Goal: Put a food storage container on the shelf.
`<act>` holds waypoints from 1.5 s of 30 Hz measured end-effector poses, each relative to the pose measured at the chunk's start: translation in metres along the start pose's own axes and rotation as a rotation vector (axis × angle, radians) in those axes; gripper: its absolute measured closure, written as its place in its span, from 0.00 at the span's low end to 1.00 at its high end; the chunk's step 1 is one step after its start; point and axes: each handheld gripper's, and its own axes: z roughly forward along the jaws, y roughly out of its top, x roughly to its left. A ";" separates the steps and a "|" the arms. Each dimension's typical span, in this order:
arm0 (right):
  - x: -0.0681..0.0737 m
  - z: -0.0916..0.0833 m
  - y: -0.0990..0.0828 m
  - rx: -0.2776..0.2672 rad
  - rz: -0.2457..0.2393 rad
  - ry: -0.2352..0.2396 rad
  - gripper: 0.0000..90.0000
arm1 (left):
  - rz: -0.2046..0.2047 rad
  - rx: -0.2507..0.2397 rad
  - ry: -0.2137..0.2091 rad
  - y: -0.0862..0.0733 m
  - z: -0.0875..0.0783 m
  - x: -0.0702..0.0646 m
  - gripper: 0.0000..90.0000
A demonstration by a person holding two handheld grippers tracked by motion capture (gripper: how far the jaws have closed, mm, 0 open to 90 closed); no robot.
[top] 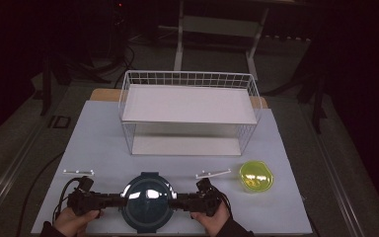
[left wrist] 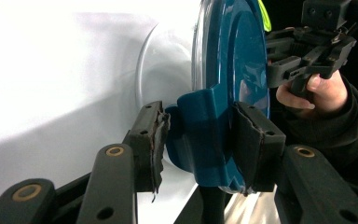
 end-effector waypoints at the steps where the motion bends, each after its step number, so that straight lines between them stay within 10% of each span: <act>1: 0.002 0.000 0.000 0.002 -0.005 -0.004 0.58 | -0.002 0.001 -0.002 -0.001 -0.001 0.000 0.61; 20: 0.002 -0.003 -0.006 -0.049 0.104 0.007 0.62 | -0.041 -0.044 0.022 -0.009 0.000 -0.015 0.63; 45: 0.021 -0.039 0.024 -0.114 0.052 -0.022 0.62 | 0.044 -0.104 -0.003 0.036 -0.007 -0.048 0.63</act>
